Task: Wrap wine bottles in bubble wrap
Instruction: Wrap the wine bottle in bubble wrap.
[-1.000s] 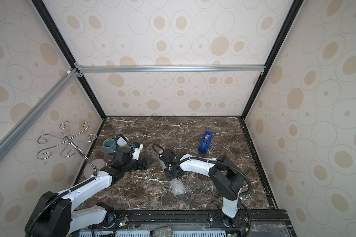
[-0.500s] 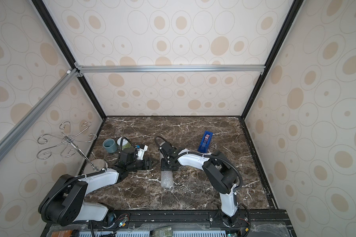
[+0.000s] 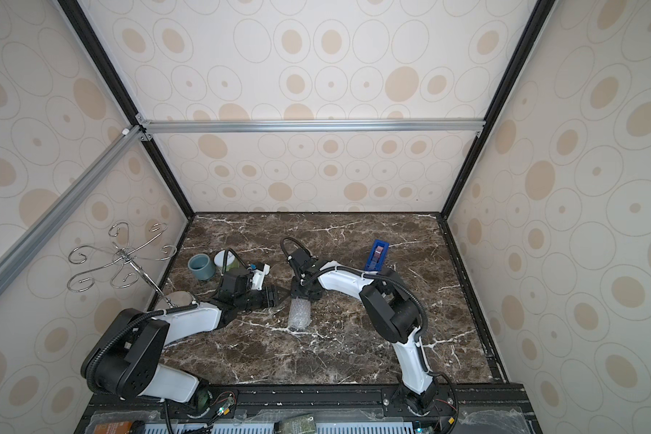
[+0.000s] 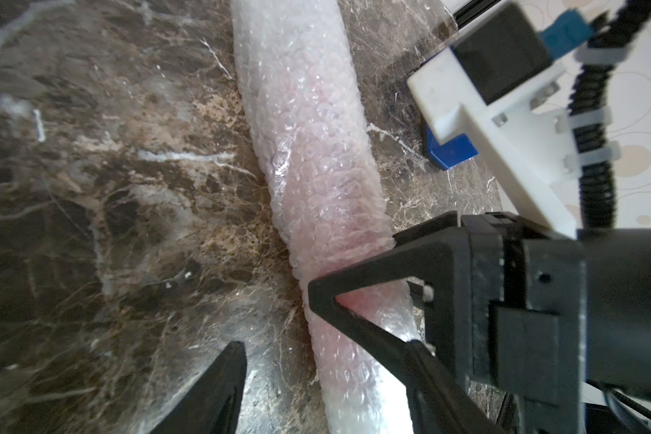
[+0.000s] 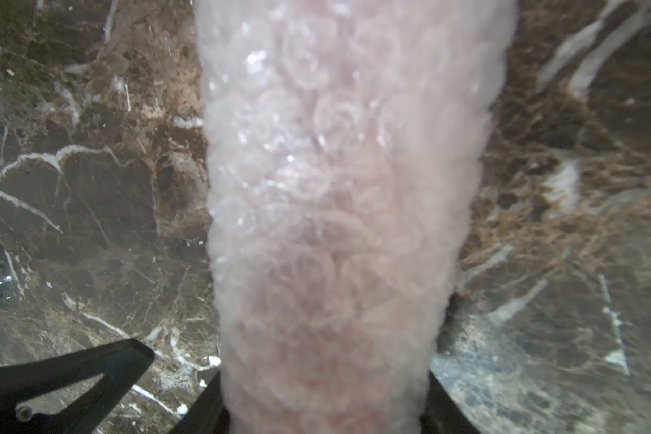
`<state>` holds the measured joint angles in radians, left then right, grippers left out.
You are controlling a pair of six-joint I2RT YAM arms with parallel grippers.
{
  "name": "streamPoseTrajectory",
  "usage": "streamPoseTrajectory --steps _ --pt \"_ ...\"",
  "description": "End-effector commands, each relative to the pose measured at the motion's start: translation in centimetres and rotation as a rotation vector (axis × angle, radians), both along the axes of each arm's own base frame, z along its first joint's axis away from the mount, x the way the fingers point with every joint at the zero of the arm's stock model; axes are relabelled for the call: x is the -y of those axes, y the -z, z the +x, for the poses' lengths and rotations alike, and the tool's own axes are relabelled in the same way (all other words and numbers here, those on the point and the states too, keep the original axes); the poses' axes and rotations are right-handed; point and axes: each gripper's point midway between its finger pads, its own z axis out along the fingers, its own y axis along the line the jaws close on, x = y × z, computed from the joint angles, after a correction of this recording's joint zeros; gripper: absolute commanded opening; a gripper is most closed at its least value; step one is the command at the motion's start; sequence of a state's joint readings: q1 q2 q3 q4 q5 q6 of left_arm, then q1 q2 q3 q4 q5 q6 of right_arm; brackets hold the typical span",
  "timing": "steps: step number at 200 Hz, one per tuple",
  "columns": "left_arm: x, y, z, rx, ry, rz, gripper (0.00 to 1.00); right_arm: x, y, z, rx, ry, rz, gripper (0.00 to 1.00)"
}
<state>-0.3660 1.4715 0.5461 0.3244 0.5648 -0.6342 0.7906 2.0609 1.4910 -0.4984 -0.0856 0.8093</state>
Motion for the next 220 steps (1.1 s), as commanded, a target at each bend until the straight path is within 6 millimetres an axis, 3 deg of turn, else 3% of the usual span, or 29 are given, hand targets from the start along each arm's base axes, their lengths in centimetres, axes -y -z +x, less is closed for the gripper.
streamPoseTrajectory --steps 1,45,136,220 --pt "-0.1 -0.3 0.8 0.013 0.004 0.033 0.67 0.9 0.2 0.4 -0.004 0.023 -0.041 0.63" --pt "-0.7 0.0 1.2 0.003 0.001 0.069 0.69 0.4 -2.1 0.8 0.033 0.039 0.008 0.71" --pt "-1.6 -0.7 1.5 0.027 0.007 0.120 0.70 0.4 -7.0 1.8 0.142 -0.016 0.011 0.74" --pt "-0.9 -1.9 2.1 0.037 0.042 0.108 0.69 2.5 -11.4 2.7 0.271 -0.065 -0.056 0.74"
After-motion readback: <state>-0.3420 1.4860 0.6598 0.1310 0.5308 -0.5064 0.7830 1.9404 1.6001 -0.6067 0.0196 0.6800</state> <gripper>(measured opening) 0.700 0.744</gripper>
